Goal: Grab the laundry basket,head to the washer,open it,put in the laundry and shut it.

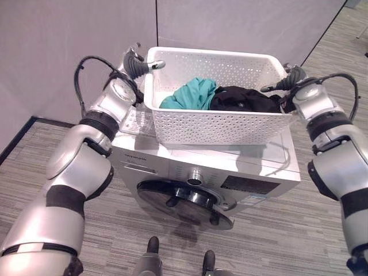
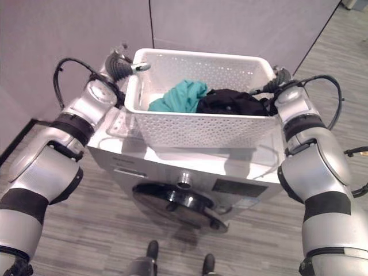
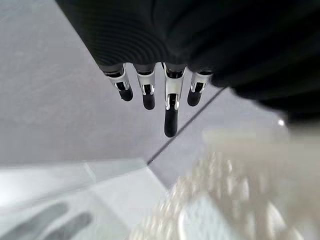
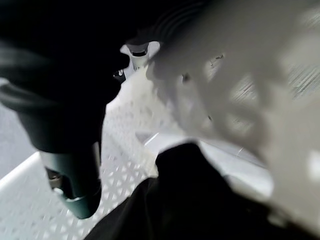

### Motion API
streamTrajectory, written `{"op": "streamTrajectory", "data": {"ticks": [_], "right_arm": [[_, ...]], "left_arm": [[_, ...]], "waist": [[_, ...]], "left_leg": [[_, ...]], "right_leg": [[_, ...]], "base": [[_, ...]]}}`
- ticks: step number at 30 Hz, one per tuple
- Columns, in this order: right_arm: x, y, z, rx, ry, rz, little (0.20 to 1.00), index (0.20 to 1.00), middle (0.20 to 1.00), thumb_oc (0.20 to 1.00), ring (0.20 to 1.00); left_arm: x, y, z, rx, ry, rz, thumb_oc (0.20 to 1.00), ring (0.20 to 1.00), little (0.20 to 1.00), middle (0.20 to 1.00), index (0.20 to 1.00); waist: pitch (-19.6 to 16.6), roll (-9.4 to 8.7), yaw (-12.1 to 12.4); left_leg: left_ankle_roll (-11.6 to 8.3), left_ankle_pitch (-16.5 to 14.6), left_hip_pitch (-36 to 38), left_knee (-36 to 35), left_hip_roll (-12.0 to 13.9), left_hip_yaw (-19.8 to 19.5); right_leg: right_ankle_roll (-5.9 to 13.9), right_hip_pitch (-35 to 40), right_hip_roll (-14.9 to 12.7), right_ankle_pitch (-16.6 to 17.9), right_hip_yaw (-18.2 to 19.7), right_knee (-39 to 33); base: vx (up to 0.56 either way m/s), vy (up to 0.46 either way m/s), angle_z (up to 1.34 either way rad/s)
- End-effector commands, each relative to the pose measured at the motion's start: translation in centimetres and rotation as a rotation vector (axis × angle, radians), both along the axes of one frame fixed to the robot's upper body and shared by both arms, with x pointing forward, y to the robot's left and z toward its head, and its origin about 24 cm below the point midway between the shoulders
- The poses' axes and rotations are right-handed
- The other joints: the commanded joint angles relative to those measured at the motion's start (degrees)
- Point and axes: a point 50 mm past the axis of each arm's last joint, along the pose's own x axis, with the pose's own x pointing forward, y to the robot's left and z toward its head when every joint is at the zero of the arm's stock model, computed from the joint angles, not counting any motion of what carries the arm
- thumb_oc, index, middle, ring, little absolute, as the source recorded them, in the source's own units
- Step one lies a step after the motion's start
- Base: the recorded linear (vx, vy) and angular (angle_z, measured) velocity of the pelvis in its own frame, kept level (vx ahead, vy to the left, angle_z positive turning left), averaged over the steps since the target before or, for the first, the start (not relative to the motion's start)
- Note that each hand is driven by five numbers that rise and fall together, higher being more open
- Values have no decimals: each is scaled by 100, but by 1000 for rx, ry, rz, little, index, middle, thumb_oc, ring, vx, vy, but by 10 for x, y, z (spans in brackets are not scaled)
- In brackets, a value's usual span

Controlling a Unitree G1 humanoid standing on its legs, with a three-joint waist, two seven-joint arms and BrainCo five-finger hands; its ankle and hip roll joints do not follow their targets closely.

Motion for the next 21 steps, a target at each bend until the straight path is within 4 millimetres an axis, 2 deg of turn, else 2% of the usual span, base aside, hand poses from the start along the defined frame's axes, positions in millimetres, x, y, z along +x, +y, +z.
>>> {"op": "streamTrajectory", "data": {"ticks": [1, 3, 4, 7, 9, 10, 11, 13, 14, 15, 16, 17, 18, 21], "right_arm": [[-16, -41, 20, 9, -55, -131, 1000, 1000, 1000, 1000, 1000], [-20, -49, 16, 45, -78, -142, 1000, 1000, 1000, 1000, 1000], [-23, -57, 11, 82, -102, -146, 1000, 1000, 1000, 1000, 1000], [-27, -64, 15, 190, -211, -145, 1000, 1000, 1000, 1000, 1000], [-40, -82, 19, 242, -319, -169, 1000, 1000, 1000, 1000, 1000], [-40, -83, 17, 241, -317, -170, 1000, 1000, 1000, 1000, 1000], [-46, -90, 18, 243, -340, -178, 1000, 1000, 1000, 1000, 1000], [-61, -107, 10, 253, -378, -197, 1000, 1000, 1000, 1000, 1000], [-83, -128, -9, 251, -397, -242, 1000, 1000, 1000, 1000, 1000], [-93, -136, -20, 257, -398, -261, 1000, 1000, 1000, 1000, 1000], [-94, -136, -22, 256, -393, -261, 1000, 1000, 1000, 1000, 1000], [-118, -153, -44, 297, -409, -313, 1000, 1000, 1000, 1000, 1000], [-132, -161, -55, 331, -429, -341, 1000, 1000, 1000, 1000, 1000], [-163, -176, -84, 368, -436, -428, 1000, 1000, 1000, 1000, 1000]], "left_arm": [[-9, 0, 72, -24, -211, 9, 1000, 1000, 1000, 1000, 1000], [-12, 6, 80, -52, -264, 8, 1000, 1000, 1000, 1000, 1000], [-17, 17, 83, -93, -306, 17, 1000, 1000, 1000, 1000, 1000], [-24, 38, 90, -148, -367, 45, 1000, 1000, 1000, 1000, 1000], [-43, 85, 99, -233, -463, 134, 1000, 1000, 1000, 1000, 1000], [-43, 85, 97, -233, -461, 134, 1000, 1000, 1000, 1000, 1000], [-51, 100, 100, -246, -490, 154, 1000, 1000, 1000, 1000, 1000], [-69, 135, 91, -258, -517, 220, 1000, 1000, 1000, 1000, 1000], [-90, 169, 73, -244, -522, 298, 1000, 1000, 1000, 1000, 1000], [-99, 184, 58, -229, -495, 337, 1000, 1000, 1000, 1000, 1000], [-99, 184, 56, -228, -491, 337, 1000, 1000, 1000, 1000, 1000], [-123, 220, 20, -213, -403, 441, 1000, 1000, 1000, 1000, 1000], [-138, 238, -3, -227, -343, 493, 1000, 1000, 1000, 1000, 1000], [-183, 271, -63, -256, -214, 636, 1000, 1000, 1000, 1000, 1000]], "waist": [[87, 301, 85], [16, 306, 94], [-79, 315, 103], [-199, 344, 85], [-316, 408, 84], [-325, 408, 84], [-347, 417, 81], [-380, 441, 86], [-416, 461, 92], [-429, 471, 93], [-456, 474, 96], [-453, 486, 101], [-472, 494, 117], [-448, 509, 215]], "left_leg": [[126, -70, 719, -877, 189, 43], [120, -93, 808, -916, 189, 41], [110, -113, 884, -962, 189, 36], [88, -128, 991, -1034, 189, 56], [83, -148, 1103, -1108, 181, 62], [83, -147, 1111, -1114, 183, 63], [91, -114, 1104, -1121, 175, 76], [91, -124, 1150, -1150, 170, 80], [100, -120, 1158, -1155, 163, 69], [101, -128, 1175, -1157, 162, 69], [89, -183, 1216, -1175, 172, 65], [98, -169, 1219, -1174, 169, 86], [103, -159, 1219, -1181, 162, 95], [97, -199, 1253, -1178, 177, 134]], "right_leg": [[207, 166, -96, -706, -231, 378], [212, 256, -96, -710, -244, 311], [216, 342, -93, -724, -250, 252], [228, 450, -89, -740, -270, 179], [234, 520, -99, -747, -287, 140], [234, 526, -97, -747, -287, 138], [229, 515, -102, -710, -298, 128], [227, 548, -101, -710, -307, 106], [224, 567, -111, -688, -324, 71], [221, 588, -114, -686, -329, 55], [231, 625, -104, -736, -327, 46], [221, 625, -117, -693, -345, 4], [221, 621, -122, -656, -347, -38], [233, 658, -133, -624, -354, -130]], "base": [[49, -29, 1], [59, -28, 0], [75, -29, -1], [65, -16, -4], [90, 1, -2], [40, 1, -1], [38, -2, 2], [45, -1, 1], [32, 1, -5], [75, -7, -2], [57, -5, 2], [44, -1, 2], [26, 4, -5], [23, -3, -14]]}}
